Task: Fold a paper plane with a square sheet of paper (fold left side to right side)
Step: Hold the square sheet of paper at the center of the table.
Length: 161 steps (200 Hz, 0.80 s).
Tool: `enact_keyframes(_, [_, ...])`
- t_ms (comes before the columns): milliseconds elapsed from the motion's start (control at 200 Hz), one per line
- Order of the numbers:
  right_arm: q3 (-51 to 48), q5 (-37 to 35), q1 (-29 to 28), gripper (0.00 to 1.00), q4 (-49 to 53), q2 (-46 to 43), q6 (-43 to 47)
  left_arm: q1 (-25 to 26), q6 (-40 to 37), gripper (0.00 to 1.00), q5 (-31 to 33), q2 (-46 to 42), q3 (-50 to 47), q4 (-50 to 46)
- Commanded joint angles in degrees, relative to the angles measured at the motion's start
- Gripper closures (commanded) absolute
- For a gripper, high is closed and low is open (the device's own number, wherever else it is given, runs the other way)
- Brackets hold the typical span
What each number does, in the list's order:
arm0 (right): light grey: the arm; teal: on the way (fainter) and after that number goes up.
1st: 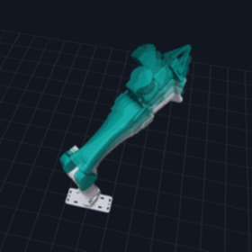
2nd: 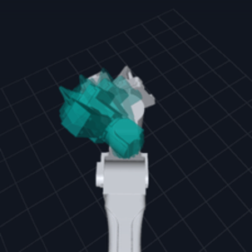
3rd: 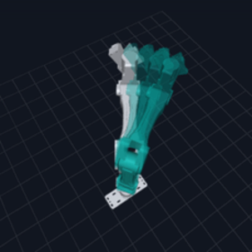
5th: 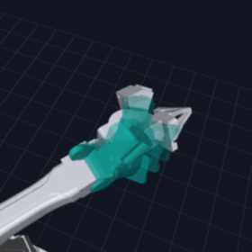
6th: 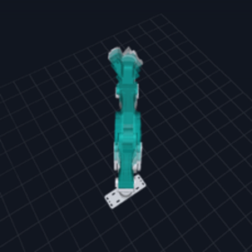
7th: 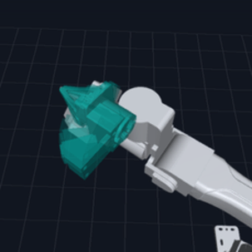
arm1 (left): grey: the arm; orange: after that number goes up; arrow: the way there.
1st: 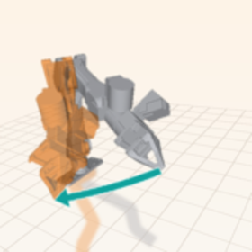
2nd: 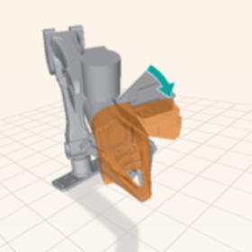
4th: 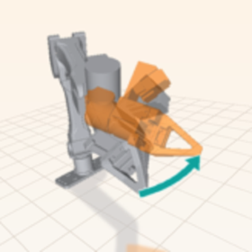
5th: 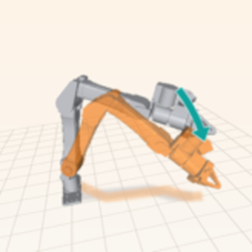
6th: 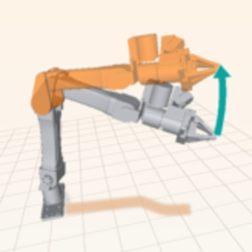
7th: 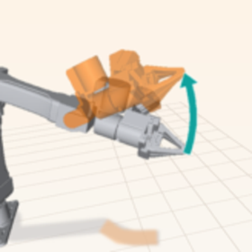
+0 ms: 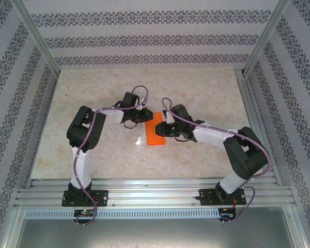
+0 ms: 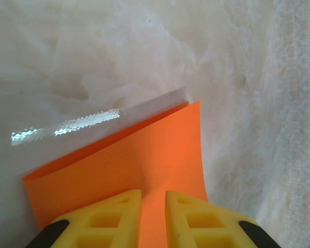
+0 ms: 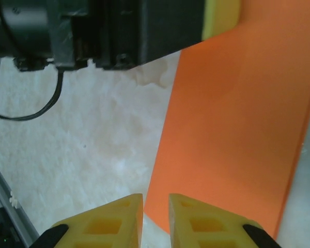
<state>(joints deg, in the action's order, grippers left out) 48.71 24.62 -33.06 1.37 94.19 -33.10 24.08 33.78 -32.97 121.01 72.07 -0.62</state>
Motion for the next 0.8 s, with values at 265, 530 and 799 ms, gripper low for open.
enact_keyframes(265, [1.17,-1.01,1.12,0.81,2.86,10.31,-1.79,0.85,-1.88,0.74,1.57,1.04,0.23,-6.71])
enact_keyframes(530, [0.77,-3.09,1.46,0.8,7.59,11.79,-1.07,0.37,-4.64,0.53,-1.44,-8.26,4.69,-10.48])
enact_keyframes(799, [1.55,-2.03,1.03,0.8,8.65,11.37,-0.07,0.61,-1.28,0.65,-4.9,-20.23,-7.66,-5.02])
